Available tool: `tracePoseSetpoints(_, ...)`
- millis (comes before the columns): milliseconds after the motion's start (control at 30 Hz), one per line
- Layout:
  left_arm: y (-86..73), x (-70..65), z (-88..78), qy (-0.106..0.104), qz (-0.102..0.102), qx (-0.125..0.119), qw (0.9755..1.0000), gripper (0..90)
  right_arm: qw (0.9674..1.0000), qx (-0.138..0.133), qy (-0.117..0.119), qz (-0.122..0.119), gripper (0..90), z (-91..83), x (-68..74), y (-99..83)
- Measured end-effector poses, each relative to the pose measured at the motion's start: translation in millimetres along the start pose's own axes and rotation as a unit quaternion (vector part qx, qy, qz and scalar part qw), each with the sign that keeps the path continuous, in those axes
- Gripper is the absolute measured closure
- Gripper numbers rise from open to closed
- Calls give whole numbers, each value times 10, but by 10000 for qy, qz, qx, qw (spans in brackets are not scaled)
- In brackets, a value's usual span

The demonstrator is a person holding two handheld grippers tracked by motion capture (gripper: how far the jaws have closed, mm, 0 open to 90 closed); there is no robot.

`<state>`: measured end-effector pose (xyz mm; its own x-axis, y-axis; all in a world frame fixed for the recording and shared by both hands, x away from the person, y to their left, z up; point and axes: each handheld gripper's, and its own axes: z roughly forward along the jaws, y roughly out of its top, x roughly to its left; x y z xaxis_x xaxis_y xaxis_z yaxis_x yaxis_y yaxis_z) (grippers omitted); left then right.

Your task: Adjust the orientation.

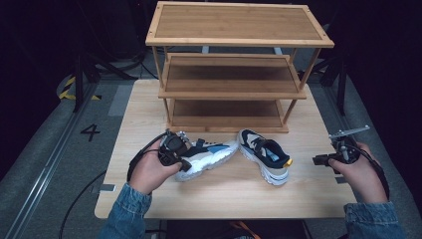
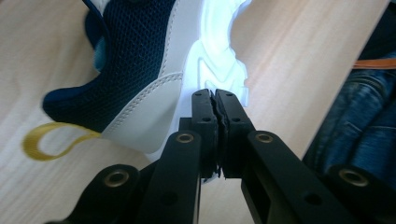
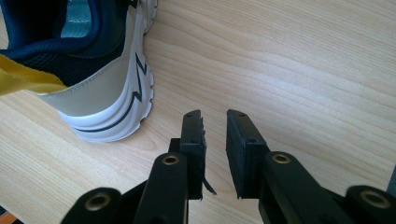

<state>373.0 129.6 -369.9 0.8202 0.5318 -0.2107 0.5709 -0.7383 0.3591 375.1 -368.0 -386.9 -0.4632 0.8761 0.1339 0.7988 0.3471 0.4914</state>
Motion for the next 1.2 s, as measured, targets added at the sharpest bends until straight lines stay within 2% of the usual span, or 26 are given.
tracePoseSetpoints(67,0,-26,13,-92,14,39,9999,851,10000,1,6,-17,777,12,11,14)
tracePoseSetpoints(200,0,-90,40,-118,71,79,9999,845,10000,3,56,-73,775,25,40,47)
tracePoseSetpoints(333,12,-170,91,-284,184,284,9990,825,9999,-9,64,-95,773,34,46,70)
tracePoseSetpoints(467,33,-216,159,-468,350,462,9972,830,9999,-13,71,-97,771,40,51,78)
tracePoseSetpoints(533,36,-241,182,-489,348,517,9969,829,9999,-12,80,-96,771,41,51,78)
tracePoseSetpoints(667,71,-330,256,-588,495,677,9947,822,9999,-29,94,-88,766,27,50,74)
tracePoseSetpoints(700,71,-330,256,-588,495,677,9947,816,9999,-29,94,-88,766,27,50,74)
tracePoseSetpoints(733,80,-352,279,-581,551,821,9934,804,9999,-48,111,-93,764,19,44,71)
tracePoseSetpoints(767,76,-373,306,-502,541,854,9936,804,9999,-48,111,-93,764,19,44,71)
tracePoseSetpoints(800,78,-380,323,-527,549,946,9926,791,9999,-52,108,-89,763,11,42,69)
tracePoseSetpoints(933,83,-400,338,-550,557,962,9923,786,9999,-92,90,-80,762,-9,28,64)
tracePoseSetpoints(1033,88,-438,288,-555,627,899,9924,757,9999,-90,100,-76,759,-7,30,64)
tracePoseSetpoints(1200,105,-458,97,-505,677,607,9946,707,9999,-91,101,-77,753,1,36,58)
